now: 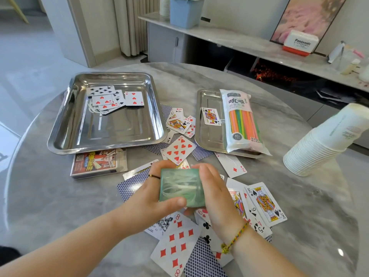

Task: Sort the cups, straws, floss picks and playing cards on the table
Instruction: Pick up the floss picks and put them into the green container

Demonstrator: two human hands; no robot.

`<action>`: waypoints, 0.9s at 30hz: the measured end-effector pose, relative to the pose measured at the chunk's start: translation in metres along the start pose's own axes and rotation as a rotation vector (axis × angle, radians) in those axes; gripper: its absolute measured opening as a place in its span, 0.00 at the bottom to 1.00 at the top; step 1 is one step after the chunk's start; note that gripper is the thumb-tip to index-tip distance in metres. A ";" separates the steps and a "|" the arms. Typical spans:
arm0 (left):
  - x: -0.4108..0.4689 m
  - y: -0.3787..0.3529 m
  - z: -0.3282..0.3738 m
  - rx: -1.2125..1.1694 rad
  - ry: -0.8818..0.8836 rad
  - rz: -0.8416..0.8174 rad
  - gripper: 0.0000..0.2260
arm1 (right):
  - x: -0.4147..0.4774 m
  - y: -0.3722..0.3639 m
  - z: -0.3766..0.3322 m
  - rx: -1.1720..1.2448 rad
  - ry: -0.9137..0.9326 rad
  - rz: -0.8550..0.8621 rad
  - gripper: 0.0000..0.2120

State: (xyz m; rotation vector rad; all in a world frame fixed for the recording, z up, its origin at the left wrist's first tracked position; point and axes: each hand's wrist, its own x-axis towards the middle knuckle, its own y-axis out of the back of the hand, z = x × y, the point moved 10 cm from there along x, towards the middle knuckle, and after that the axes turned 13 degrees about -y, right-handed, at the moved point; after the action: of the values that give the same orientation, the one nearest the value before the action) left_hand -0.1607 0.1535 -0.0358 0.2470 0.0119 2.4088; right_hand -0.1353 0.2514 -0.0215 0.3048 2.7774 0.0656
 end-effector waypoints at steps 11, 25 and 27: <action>-0.004 -0.001 -0.006 0.055 0.007 -0.002 0.34 | 0.003 0.000 0.006 -0.092 -0.110 0.002 0.20; -0.007 -0.015 -0.020 -0.335 0.345 0.038 0.35 | -0.020 -0.001 -0.018 -0.294 0.370 0.212 0.17; -0.007 -0.018 -0.018 -0.392 0.344 0.063 0.31 | -0.025 0.001 -0.024 -0.317 0.475 0.252 0.19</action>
State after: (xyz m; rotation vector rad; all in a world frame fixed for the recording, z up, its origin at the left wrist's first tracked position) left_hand -0.1473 0.1634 -0.0556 -0.3506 -0.3114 2.4267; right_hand -0.1207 0.2464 0.0091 0.6216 3.1009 0.7185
